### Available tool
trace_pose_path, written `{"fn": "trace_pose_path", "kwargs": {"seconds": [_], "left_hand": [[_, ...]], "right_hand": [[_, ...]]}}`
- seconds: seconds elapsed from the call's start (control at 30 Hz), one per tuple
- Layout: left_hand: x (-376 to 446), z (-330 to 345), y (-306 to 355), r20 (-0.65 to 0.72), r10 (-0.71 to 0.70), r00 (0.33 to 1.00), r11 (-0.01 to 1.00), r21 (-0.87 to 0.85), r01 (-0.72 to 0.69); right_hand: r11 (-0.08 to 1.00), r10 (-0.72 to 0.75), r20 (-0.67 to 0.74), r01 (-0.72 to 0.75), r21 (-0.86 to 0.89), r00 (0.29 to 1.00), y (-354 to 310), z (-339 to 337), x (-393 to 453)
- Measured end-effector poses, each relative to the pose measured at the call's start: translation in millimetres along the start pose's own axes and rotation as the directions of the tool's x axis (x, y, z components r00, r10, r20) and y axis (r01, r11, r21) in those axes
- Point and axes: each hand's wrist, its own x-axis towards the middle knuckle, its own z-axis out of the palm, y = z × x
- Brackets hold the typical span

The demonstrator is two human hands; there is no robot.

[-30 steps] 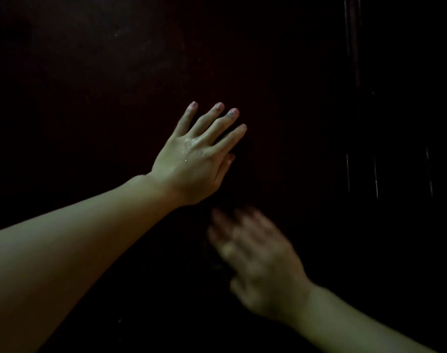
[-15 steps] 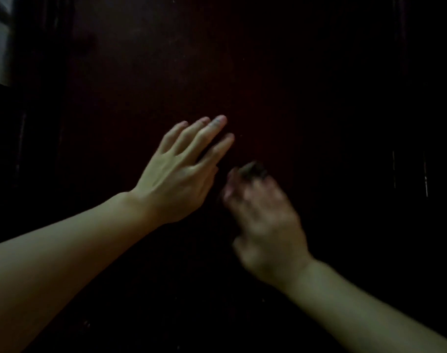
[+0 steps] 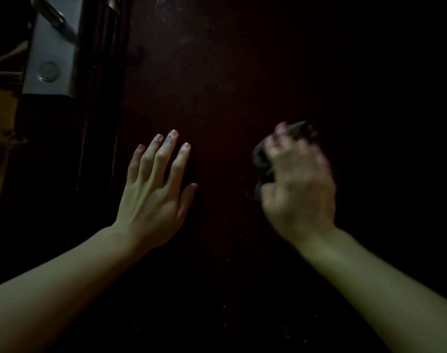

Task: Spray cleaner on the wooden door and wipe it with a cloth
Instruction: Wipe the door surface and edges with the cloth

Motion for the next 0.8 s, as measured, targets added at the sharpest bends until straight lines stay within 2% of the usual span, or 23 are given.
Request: {"fn": "trace_pose_path", "kwargs": {"seconds": [0.07, 0.1, 0.17, 0.23, 0.27, 0.3, 0.37, 0.4, 0.47, 0.5, 0.57, 0.63, 0.7, 0.77, 0.8], "left_hand": [[-2, 0, -2, -0.017, -0.002, 1.0, 1.0, -0.006, 0.002], [-3, 0, -3, -0.016, -0.003, 1.0, 1.0, -0.011, 0.002], [-8, -1, -7, -0.008, -0.002, 1.0, 1.0, -0.019, 0.002], [-15, -2, -14, 0.007, 0.012, 1.0, 1.0, -0.01, -0.012], [-18, -1, -16, 0.016, 0.021, 1.0, 1.0, -0.004, -0.021], [-20, -1, -17, 0.024, 0.029, 0.999, 1.0, 0.0, -0.029], [-23, 0, -18, 0.029, 0.035, 0.999, 0.999, 0.005, -0.035], [-23, 1, -18, 0.029, 0.034, 0.999, 0.999, 0.004, -0.034], [-26, 1, -19, 0.023, 0.036, 0.999, 0.999, -0.013, -0.035], [-28, 1, -20, 0.017, 0.041, 0.999, 0.999, -0.026, -0.041], [-33, 0, -23, 0.002, 0.052, 0.999, 0.997, -0.056, -0.052], [-41, -3, -27, -0.004, 0.044, 0.999, 0.994, -0.095, -0.045], [-51, -7, -34, 0.012, 0.034, 0.999, 0.993, -0.115, -0.033], [-60, -11, -46, 0.055, 0.058, 0.997, 0.994, -0.101, -0.052], [-63, -13, -52, 0.075, 0.071, 0.995, 0.994, -0.083, -0.065]], "right_hand": [[0.977, -0.214, 0.078, 0.211, 0.043, 0.974, -30, 9, -33], [0.941, -0.338, 0.134, 0.332, 0.064, 0.932, -42, 12, -54], [0.828, -0.56, 0.231, 0.552, 0.104, 0.796, -54, 11, -90], [0.722, -0.686, 0.264, 0.681, 0.124, 0.678, -41, 10, -94], [0.714, -0.691, 0.257, 0.692, 0.104, 0.675, -30, 9, -82], [0.752, -0.652, 0.234, 0.655, 0.072, 0.722, -18, 8, -64], [0.899, -0.435, 0.136, 0.439, 0.003, 0.89, 1, 3, -17], [0.951, -0.306, 0.092, 0.309, -0.025, 0.948, 5, 0, 5], [0.992, -0.114, 0.044, 0.116, -0.05, 0.992, -4, -1, 30], [0.995, -0.082, 0.028, 0.084, -0.049, 0.996, -16, 3, 32], [0.987, -0.159, 0.05, 0.16, -0.014, 0.986, -44, 12, 12], [0.932, -0.362, 0.136, 0.359, 0.051, 0.922, -74, 20, -28], [0.838, -0.545, 0.221, 0.536, 0.107, 0.809, -91, 22, -63], [0.783, -0.621, 0.242, 0.607, 0.136, 0.746, -88, 23, -66], [0.793, -0.608, 0.226, 0.597, 0.122, 0.761, -82, 23, -54]]}}
